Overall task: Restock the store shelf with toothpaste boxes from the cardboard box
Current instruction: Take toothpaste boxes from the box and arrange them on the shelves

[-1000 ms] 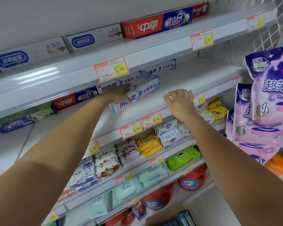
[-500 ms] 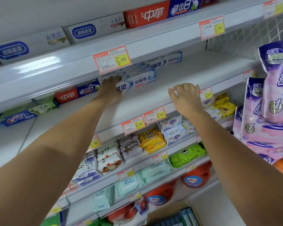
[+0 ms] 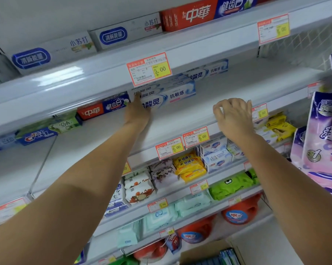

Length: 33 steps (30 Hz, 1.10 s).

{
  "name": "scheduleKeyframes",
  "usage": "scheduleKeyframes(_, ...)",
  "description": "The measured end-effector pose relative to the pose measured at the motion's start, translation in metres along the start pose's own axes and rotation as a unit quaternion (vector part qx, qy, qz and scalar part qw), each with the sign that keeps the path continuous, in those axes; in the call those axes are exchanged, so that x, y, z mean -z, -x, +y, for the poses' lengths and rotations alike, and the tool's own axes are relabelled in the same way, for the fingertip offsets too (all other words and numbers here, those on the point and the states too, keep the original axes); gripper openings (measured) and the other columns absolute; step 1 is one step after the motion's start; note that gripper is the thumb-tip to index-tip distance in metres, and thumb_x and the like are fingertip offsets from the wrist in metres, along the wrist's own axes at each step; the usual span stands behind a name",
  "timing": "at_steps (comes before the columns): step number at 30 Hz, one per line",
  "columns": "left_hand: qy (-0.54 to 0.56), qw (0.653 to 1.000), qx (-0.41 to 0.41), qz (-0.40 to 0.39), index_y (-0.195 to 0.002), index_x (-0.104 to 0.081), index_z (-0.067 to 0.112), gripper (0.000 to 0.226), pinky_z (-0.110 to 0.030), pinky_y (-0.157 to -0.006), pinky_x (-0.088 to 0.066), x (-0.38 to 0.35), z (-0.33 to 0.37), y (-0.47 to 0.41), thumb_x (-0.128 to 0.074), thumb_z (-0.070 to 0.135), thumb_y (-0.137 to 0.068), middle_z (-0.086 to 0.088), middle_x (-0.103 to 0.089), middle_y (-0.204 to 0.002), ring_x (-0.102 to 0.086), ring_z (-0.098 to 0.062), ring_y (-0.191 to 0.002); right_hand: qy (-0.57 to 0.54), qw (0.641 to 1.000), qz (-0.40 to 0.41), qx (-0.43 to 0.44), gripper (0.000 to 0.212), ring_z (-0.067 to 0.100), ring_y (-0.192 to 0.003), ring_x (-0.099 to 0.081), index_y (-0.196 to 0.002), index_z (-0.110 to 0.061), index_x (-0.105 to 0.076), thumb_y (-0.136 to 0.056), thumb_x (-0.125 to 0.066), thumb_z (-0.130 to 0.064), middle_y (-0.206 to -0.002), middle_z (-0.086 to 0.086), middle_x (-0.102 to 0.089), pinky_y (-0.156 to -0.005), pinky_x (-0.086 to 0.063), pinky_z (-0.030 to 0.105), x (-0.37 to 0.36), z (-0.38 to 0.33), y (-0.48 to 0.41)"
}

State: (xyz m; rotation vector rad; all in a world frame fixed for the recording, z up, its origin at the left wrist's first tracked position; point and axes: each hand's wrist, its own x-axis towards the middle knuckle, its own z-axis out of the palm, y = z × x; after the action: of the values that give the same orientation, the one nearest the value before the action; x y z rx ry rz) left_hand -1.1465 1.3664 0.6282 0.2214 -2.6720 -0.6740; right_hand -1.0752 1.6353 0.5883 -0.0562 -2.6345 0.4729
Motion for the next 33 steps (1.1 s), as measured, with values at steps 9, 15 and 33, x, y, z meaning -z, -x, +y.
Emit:
scheduleKeyframes(9,-0.015,1.000,-0.005,0.004,-0.145,-0.029,0.024,0.059,-0.039,-0.082,-0.049,0.000,-0.001,0.000,-0.055,0.023,-0.091,-0.017,-0.056,-0.124,-0.059,-0.034,-0.103,-0.016,1.000,-0.020,0.004,0.058,0.026,-0.128,-0.033,-0.125,-0.020,-0.053,-0.089,-0.014,-0.044,-0.130,0.009,-0.049,-0.116,-0.007,0.047,0.005,0.001,0.001)
scheduleKeyframes(15,-0.081,0.991,0.023,-0.107,-0.152,0.002,0.029,0.080,-0.035,-0.077,-0.046,0.022,0.010,0.021,-0.047,0.014,-0.091,-0.020,-0.045,-0.139,-0.052,-0.035,-0.113,-0.066,0.996,-0.067,-0.005,0.044,0.024,-0.136,-0.026,-0.131,-0.022,-0.051,-0.099,-0.027,-0.041,-0.140,0.008,-0.042,-0.116,-0.004,0.044,0.013,0.002,-0.001)
scheduleKeyframes(33,0.124,0.926,-0.086,-0.345,-0.065,-0.054,0.017,0.025,-0.035,-0.077,-0.044,-0.154,-0.063,0.300,-0.064,0.032,-0.084,-0.009,-0.062,-0.085,-0.059,-0.025,-0.082,-0.134,0.920,-0.303,-0.208,0.025,0.026,-0.074,-0.055,-0.073,-0.017,-0.045,-0.090,-0.058,-0.031,-0.073,0.001,-0.050,-0.059,-0.035,0.031,-0.121,0.103,0.268)
